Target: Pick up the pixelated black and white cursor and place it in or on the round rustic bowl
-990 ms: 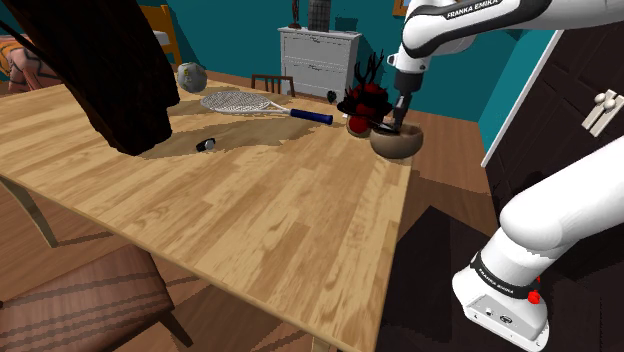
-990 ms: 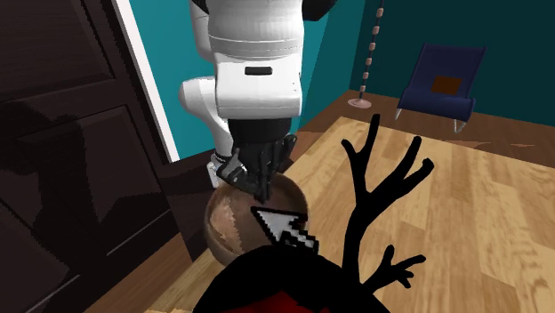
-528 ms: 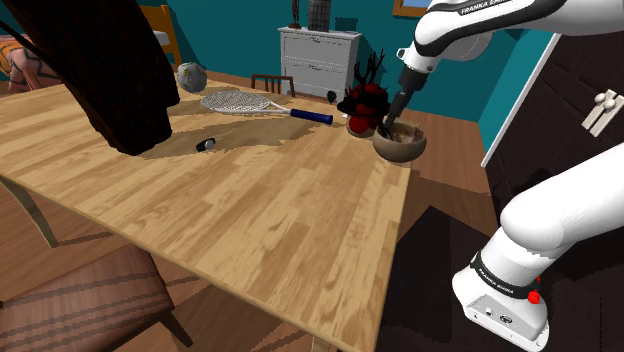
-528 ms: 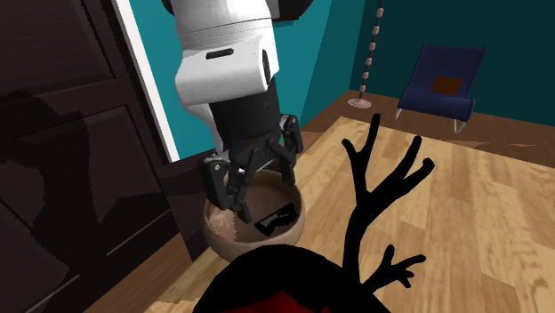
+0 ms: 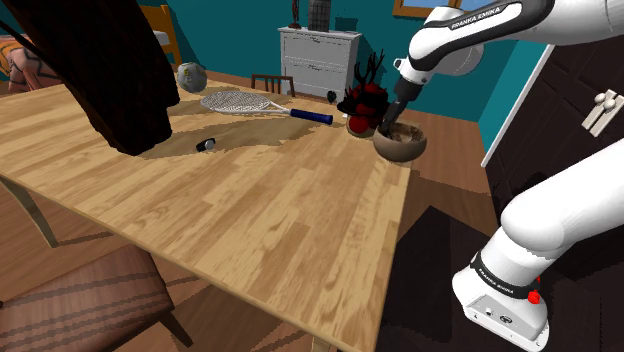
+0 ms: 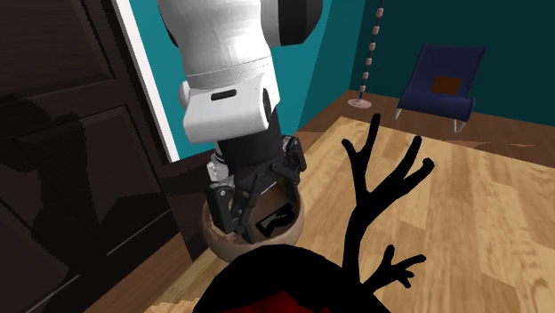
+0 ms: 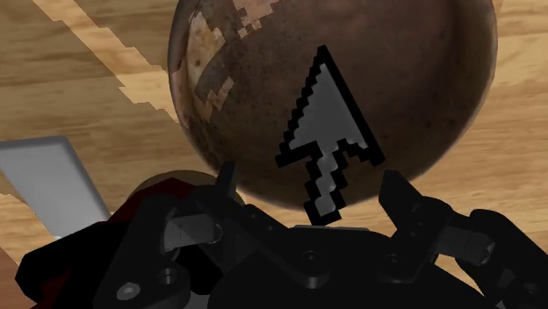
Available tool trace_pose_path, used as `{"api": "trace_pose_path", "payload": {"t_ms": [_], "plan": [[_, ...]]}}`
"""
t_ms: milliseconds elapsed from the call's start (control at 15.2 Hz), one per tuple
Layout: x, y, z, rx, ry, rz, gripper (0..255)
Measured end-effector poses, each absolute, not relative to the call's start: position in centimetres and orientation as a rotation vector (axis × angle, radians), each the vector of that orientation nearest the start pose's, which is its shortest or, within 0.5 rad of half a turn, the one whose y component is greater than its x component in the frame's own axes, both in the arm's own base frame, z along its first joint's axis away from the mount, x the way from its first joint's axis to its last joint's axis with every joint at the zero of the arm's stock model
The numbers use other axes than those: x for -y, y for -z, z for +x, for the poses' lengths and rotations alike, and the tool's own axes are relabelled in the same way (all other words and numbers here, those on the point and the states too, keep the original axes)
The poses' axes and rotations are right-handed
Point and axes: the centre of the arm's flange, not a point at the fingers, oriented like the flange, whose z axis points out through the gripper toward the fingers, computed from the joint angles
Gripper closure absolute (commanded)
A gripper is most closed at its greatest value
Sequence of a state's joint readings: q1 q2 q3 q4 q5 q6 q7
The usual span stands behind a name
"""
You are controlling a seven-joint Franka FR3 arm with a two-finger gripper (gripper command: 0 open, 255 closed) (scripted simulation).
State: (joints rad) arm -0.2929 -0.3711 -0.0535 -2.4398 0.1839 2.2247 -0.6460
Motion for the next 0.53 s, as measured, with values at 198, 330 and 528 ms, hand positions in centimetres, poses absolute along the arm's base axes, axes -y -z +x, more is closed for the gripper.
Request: {"api": "trace_pose_path", "payload": {"t_ms": [198, 330, 528], "plan": [[14.56, -45.34, 41.90, 0.305, 0.337, -3.029, 0], [14.51, -45.26, 41.88, 0.305, 0.337, -3.029, 0], [14.45, -45.28, 41.87, 0.305, 0.346, -3.031, 255]]}}
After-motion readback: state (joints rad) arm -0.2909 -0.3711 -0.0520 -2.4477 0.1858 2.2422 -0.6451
